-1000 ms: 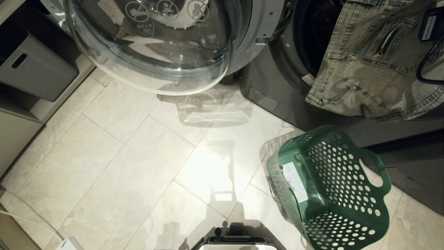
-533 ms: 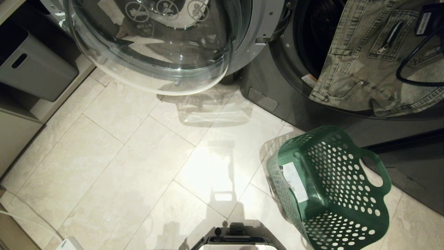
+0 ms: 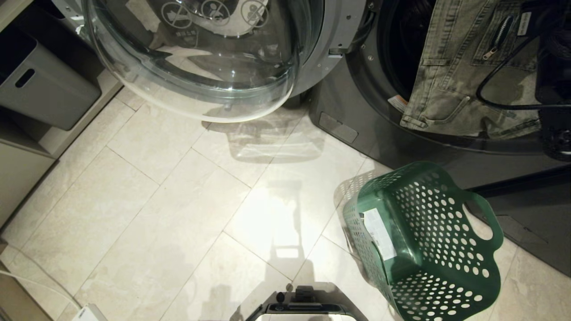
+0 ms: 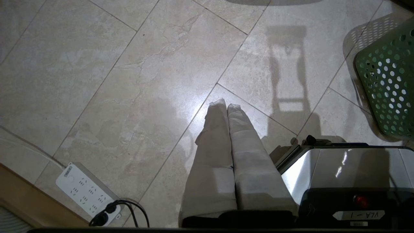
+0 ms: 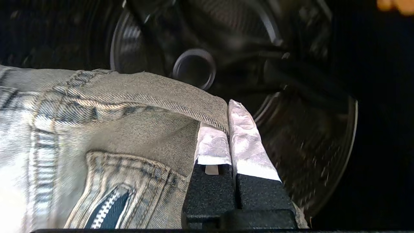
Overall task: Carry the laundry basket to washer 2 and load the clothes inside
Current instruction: Place the clothes into the washing machine
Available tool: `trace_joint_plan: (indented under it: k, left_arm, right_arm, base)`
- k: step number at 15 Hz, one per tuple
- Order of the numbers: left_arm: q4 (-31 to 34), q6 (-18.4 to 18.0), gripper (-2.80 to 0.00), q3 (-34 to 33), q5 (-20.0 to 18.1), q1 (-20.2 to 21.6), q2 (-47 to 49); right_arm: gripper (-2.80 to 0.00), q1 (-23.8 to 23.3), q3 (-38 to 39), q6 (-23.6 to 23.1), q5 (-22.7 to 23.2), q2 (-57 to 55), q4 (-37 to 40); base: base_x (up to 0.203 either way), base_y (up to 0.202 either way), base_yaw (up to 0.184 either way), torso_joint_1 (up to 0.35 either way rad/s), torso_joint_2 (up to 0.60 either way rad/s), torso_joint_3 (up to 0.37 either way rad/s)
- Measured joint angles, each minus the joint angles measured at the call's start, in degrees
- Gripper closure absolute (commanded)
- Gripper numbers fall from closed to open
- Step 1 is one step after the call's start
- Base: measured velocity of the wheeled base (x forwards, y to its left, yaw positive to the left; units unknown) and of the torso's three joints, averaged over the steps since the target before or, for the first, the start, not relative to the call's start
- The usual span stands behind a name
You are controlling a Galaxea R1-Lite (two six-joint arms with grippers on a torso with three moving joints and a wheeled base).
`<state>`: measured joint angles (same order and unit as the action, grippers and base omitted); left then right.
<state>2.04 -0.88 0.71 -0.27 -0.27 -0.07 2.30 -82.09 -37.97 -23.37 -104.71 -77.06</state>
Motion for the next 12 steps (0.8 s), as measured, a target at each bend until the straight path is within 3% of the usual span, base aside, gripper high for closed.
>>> trace_joint_plan:
  k: [5,12]
  left_arm:
    - [0.00,0.00,0.00,0.00,-0.02,0.00,0.00]
    - [0.00,0.00,0.00,-0.02,0.00,0.02,0.00]
  right_arm:
    - [0.00,0.20,-10.45,-3.35,-0.16,-6.24,-3.69]
    - [0.00,0.12,-14.95,-3.54,-0.36,-9.00,-3.93]
  base:
    - [0.000,0.000,0.000,0.000,0.00,0.000]
    - [0.000,0.000,0.000,0.000,0.00,0.000]
